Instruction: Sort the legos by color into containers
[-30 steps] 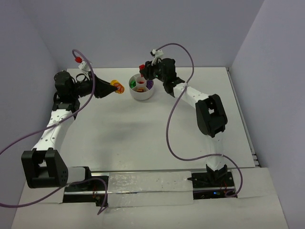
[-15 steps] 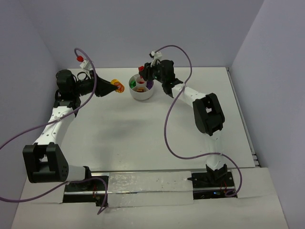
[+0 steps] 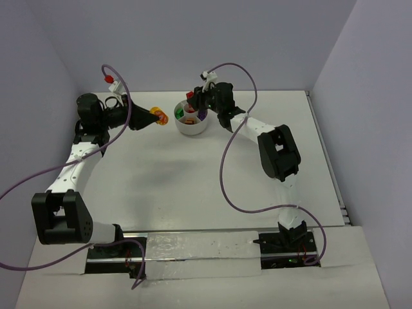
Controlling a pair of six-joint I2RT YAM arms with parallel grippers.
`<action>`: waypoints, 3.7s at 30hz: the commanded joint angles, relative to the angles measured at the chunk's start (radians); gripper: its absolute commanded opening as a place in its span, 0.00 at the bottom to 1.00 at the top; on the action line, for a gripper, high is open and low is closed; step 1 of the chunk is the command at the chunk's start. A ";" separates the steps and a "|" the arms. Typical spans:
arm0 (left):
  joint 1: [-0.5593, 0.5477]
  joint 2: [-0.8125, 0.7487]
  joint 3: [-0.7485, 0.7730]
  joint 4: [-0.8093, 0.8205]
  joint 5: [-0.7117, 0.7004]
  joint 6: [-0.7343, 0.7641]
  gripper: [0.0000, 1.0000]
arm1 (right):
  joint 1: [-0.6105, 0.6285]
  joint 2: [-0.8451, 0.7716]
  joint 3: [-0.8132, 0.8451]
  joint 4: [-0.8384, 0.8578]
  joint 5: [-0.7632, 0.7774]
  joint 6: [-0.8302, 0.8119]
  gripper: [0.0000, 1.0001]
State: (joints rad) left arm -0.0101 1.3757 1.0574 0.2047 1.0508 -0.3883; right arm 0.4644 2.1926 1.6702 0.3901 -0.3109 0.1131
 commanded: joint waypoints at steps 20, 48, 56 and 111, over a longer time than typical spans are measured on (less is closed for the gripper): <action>0.007 0.235 0.336 -0.100 -0.137 0.122 0.00 | -0.054 -0.163 0.090 -0.114 -0.072 0.084 0.90; -0.126 1.021 0.963 0.132 -0.043 0.285 0.00 | -0.425 -0.529 -0.169 -0.503 -0.378 0.018 0.90; -0.134 1.031 0.951 0.100 0.027 0.299 0.00 | -0.425 -0.510 -0.165 -0.496 -0.396 0.032 0.90; -0.080 0.721 0.955 -0.197 -0.188 0.224 0.99 | -0.425 -0.603 -0.178 -0.642 -0.213 -0.099 1.00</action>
State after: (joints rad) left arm -0.1438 2.3301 2.0644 0.0809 0.8969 -0.1540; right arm 0.0475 1.6629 1.4593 -0.1821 -0.6313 0.0881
